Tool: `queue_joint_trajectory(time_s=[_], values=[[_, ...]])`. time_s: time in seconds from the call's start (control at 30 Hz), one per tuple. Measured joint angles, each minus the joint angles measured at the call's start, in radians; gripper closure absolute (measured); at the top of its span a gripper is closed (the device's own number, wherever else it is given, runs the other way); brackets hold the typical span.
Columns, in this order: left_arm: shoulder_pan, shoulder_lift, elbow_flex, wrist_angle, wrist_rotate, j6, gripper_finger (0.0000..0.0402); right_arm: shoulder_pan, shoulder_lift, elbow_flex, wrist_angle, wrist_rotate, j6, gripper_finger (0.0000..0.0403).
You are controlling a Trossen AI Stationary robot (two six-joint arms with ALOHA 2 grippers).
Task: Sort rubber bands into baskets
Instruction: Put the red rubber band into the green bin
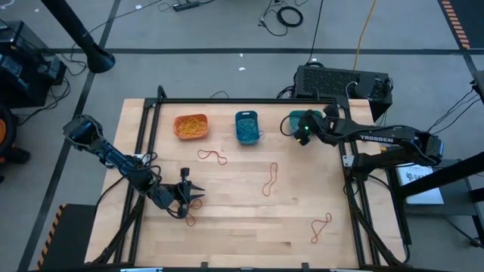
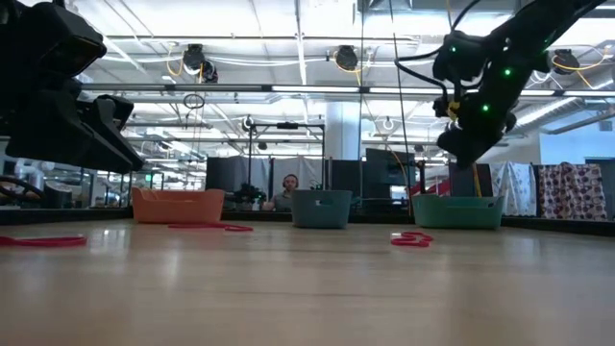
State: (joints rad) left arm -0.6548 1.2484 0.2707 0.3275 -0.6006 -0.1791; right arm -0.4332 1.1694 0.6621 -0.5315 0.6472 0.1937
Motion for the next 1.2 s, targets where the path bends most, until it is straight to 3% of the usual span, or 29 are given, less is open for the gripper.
queue_joint_trajectory(time_s=[0.43,0.83,0.9,1.1,1.2], values=[[0.0,0.0,0.0,0.0,0.0,0.001,0.0315,0.0,0.0,0.0,0.169,-0.047,-0.006,0.0399],[0.0,0.0,0.0,0.0,0.0,0.001,0.0315,0.003,0.0,0.0,0.203,-0.025,-0.014,0.0313],[0.0,0.0,0.0,0.0,0.0,0.001,0.0315,0.014,0.0,0.0,0.24,-0.086,-0.001,0.0302],[0.0,0.0,0.0,0.0,0.0,0.002,0.0315,0.073,0.0,0.0,0.401,-0.463,0.029,0.0291],[0.0,0.0,0.0,0.0,0.0,0.001,0.0315,0.133,0.0,0.0,0.447,-0.585,0.06,0.0292]])
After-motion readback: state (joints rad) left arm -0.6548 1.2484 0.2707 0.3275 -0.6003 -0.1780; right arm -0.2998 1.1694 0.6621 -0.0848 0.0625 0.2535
